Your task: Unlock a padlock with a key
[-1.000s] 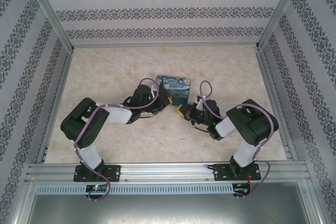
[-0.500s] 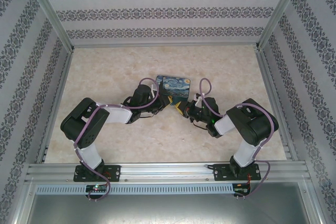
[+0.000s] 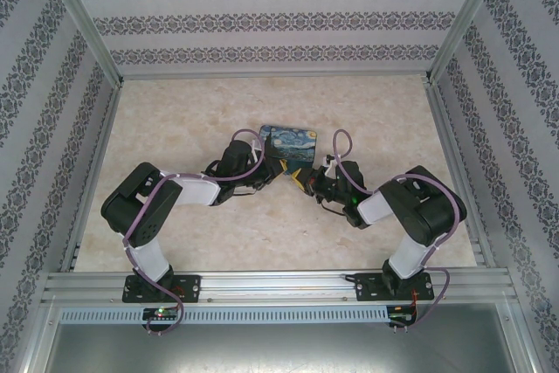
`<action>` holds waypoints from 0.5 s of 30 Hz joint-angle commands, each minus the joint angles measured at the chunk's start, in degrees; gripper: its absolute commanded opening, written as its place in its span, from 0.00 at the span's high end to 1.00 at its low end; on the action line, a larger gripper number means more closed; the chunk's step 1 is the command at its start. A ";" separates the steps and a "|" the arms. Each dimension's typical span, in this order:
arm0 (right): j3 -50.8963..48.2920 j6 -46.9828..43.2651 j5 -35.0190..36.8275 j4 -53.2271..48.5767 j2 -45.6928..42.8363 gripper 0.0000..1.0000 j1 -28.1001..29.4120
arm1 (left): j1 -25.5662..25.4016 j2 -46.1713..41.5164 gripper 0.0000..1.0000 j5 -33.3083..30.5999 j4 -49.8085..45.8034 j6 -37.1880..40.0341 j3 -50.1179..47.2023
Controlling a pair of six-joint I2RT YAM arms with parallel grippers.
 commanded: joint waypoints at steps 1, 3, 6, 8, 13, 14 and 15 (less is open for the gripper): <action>1.60 -0.26 0.24 1.54 -2.10 1.00 0.15 | -0.83 0.65 1.00 0.96 0.58 0.88 1.75; 1.68 -0.35 0.24 1.18 -2.54 1.00 0.18 | -0.91 0.70 1.00 0.88 0.50 0.99 1.80; 1.79 -0.61 0.24 0.56 -2.93 1.00 0.20 | -1.00 0.68 1.00 0.85 0.30 1.16 1.94; 1.74 -0.64 0.25 0.52 -2.86 1.00 0.16 | -1.08 0.68 1.00 0.78 0.28 1.27 1.81; 2.02 -1.03 0.33 0.58 -2.03 1.00 -0.06 | -1.11 0.76 1.00 1.20 0.71 0.66 1.78; 2.01 -1.12 0.48 0.86 -1.69 1.00 -0.10 | -1.17 0.76 1.00 1.40 1.12 0.36 1.75; 1.95 -1.22 0.51 1.69 -1.16 1.00 -0.21 | -1.17 0.76 1.00 1.59 1.60 -0.15 1.70</action>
